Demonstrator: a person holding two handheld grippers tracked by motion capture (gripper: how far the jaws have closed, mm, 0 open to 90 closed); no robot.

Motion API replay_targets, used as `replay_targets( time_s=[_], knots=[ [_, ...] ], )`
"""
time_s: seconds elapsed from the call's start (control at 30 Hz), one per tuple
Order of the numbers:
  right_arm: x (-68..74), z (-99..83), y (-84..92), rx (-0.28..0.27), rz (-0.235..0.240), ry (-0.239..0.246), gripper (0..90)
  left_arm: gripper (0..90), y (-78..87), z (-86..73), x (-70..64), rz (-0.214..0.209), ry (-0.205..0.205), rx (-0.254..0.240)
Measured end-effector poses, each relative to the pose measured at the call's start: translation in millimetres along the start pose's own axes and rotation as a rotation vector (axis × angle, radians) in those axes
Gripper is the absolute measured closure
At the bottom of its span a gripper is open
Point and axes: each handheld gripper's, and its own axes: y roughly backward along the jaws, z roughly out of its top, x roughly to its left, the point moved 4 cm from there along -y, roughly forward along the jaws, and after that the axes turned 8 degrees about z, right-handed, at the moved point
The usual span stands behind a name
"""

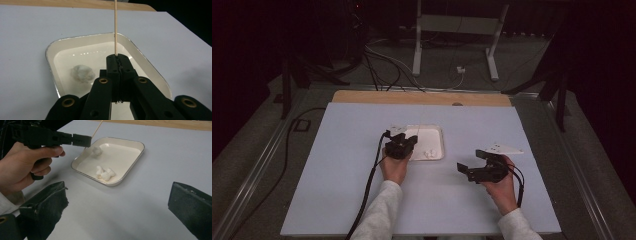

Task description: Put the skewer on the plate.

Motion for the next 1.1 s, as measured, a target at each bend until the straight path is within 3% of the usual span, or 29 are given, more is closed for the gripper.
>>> replay_targets(
  time_s=[0.47,1.1],
  knots=[
    [-0.4,-1.7,-1.3,0.007,0.000,-0.001,2.1,90.0,-6.2,-5.2,-2.5,0.031,0.031,0.032],
    [0.7,-2.3,-1.8,0.010,-0.002,0.006,2.1,90.0,-9.6,-27.2,0.7,0.094,0.094,0.114]
  ],
)
